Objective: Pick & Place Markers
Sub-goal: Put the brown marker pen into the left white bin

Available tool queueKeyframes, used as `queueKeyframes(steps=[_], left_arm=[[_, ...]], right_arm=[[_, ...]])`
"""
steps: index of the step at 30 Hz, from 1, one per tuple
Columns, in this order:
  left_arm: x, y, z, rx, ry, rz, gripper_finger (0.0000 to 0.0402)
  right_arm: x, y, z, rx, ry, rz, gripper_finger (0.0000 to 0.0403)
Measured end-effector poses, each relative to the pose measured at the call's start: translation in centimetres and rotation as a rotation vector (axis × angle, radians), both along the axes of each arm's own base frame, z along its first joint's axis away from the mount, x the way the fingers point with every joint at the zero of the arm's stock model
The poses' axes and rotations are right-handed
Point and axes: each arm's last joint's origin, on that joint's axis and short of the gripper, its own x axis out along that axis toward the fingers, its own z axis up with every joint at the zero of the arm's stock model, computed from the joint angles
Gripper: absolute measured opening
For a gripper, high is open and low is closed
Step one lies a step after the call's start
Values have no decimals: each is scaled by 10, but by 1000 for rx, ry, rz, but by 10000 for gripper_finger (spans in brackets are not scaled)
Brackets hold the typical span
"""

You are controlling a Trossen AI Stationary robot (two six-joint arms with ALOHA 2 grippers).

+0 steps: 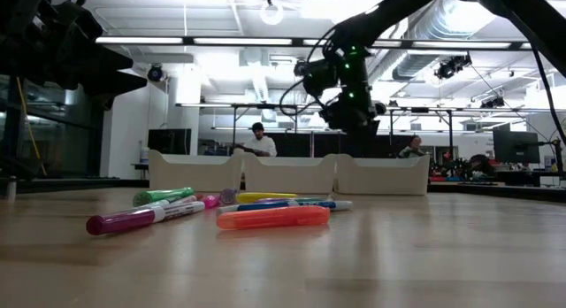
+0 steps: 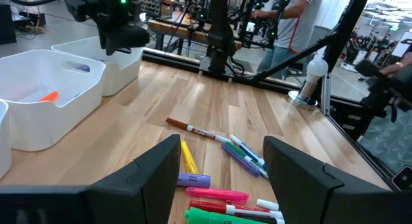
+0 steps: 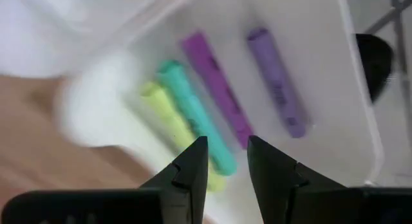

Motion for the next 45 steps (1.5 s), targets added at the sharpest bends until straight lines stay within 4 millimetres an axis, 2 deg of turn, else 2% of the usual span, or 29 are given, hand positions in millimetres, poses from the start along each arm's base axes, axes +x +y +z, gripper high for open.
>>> queueKeyframes(steps=[7, 12, 19, 26, 36, 45], left_arm=[[0, 0, 0, 0, 0, 0, 220], [0, 0, 0, 0, 0, 0, 220], [0, 0, 0, 0, 0, 0, 220], [0, 0, 0, 0, 0, 0, 220], [0, 0, 0, 0, 0, 0, 220], [0, 0, 0, 0, 0, 0, 220]], right_arm=[[18, 33, 11, -2, -91, -14, 99], [37, 67, 18, 67, -223, -37, 99], [64, 112, 19, 64, -427, -326, 99], [81, 148, 22, 93, -566, -478, 99], [88, 196, 22, 96, -595, -466, 99], [81, 226, 7, 56, -479, -626, 99]])
